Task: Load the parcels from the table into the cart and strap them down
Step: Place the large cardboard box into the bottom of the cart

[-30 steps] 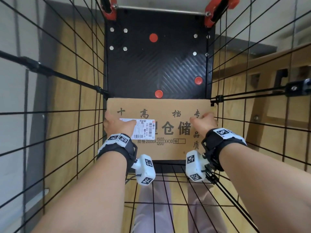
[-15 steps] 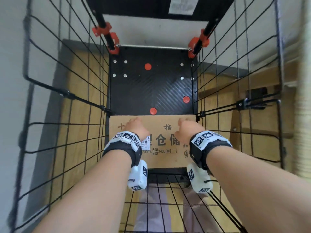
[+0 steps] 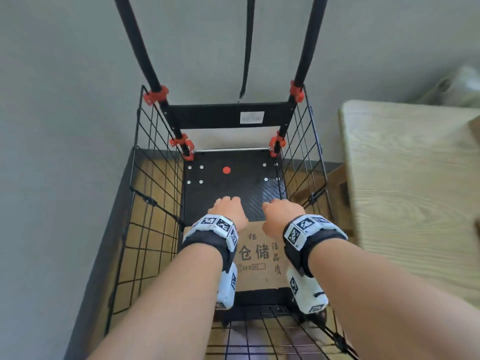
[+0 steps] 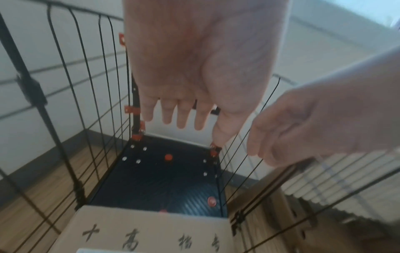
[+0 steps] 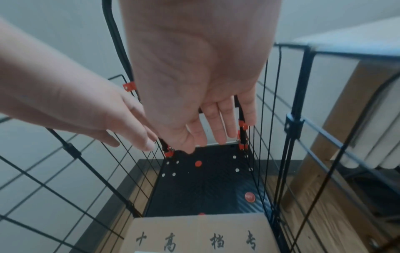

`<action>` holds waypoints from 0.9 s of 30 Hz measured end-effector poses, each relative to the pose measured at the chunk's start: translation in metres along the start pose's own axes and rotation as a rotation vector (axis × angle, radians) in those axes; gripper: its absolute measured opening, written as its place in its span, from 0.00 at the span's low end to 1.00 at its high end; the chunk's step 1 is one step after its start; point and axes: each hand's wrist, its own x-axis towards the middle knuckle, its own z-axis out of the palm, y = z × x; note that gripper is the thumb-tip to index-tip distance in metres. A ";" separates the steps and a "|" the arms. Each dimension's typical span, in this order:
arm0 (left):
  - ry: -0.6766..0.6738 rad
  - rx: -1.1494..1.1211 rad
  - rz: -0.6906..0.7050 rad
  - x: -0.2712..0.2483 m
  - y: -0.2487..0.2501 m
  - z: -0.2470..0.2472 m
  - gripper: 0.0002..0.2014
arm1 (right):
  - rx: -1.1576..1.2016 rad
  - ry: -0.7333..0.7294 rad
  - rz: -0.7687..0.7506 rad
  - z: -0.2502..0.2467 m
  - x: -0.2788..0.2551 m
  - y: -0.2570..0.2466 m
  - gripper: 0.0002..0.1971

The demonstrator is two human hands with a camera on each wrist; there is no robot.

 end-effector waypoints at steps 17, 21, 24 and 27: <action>0.170 0.273 0.291 -0.116 0.155 -0.072 0.22 | 0.073 0.290 0.133 -0.076 -0.160 0.094 0.13; 0.206 0.312 0.331 -0.149 0.205 -0.062 0.22 | 0.081 0.325 0.178 -0.070 -0.199 0.135 0.17; 0.233 0.324 0.349 -0.172 0.243 -0.051 0.21 | 0.072 0.346 0.210 -0.060 -0.230 0.169 0.17; 0.237 0.327 0.358 -0.196 0.283 -0.036 0.19 | 0.062 0.366 0.233 -0.047 -0.261 0.208 0.15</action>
